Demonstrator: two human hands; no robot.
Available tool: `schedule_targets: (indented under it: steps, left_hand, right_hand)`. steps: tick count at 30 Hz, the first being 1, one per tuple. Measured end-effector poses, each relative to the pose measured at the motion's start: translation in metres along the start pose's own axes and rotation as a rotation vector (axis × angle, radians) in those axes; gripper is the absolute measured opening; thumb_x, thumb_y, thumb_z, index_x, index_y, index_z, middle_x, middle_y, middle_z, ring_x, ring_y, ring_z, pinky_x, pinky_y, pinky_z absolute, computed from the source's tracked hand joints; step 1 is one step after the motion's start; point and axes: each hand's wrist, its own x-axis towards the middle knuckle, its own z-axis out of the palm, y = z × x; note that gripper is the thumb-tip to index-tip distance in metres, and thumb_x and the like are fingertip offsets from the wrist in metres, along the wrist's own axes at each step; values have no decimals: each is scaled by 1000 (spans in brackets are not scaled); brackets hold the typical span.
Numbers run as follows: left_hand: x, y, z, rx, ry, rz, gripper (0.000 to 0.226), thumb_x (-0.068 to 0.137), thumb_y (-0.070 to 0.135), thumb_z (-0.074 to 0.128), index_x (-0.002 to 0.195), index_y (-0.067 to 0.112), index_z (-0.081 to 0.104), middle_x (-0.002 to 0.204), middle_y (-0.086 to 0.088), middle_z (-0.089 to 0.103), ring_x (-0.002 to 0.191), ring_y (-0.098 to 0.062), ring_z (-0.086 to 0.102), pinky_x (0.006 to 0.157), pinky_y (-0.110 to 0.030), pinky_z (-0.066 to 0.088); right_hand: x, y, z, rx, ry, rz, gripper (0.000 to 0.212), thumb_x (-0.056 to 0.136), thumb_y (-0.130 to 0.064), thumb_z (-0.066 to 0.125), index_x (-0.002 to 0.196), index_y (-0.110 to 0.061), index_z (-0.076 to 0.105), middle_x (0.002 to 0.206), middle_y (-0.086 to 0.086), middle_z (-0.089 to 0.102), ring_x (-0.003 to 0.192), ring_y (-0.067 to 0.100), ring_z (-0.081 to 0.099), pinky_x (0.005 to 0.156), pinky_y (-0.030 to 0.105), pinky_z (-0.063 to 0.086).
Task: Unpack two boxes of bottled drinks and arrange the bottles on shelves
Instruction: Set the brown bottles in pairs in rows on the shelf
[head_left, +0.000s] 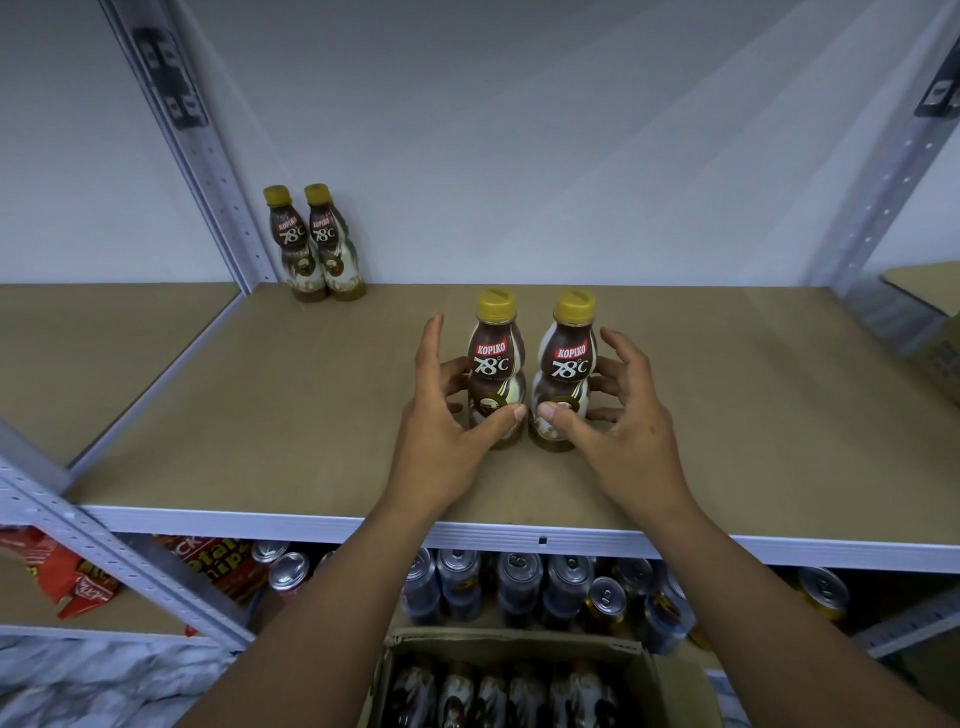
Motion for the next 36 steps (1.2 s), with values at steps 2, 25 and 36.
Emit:
schedule_targets:
  steps: [2,25,36]
  left_hand:
    - [0,0,1,-3,0,-2,117,79,24,88,158,48,6,128,16,67,119,-3,63,101,-36,52]
    - [22,34,-28,109,-223,87,108,84,30,84,153,62,6,141,13,54,125,3,55,96,-25,51]
    - [21,38,-26,200,-217,163,91,91,18,77,152,56,21,128,11,68,113,0,65,99,-29,54]
  right_hand:
    - [0,0,0,-2,0,3,90,78,-25,89,145,-47,33,129,-15,61,111,-3,63,90,28,58]
    - [22,-32,-16,-32,-117,-42,95,78,-36,87,145,-61,24,129,-13,60,117,-6,57,93,29,54]
    - [23,-37,-19,-163,-202,-132,92,85,-22,82,148,-59,26,124,-31,54,111,0,62,91,39,58]
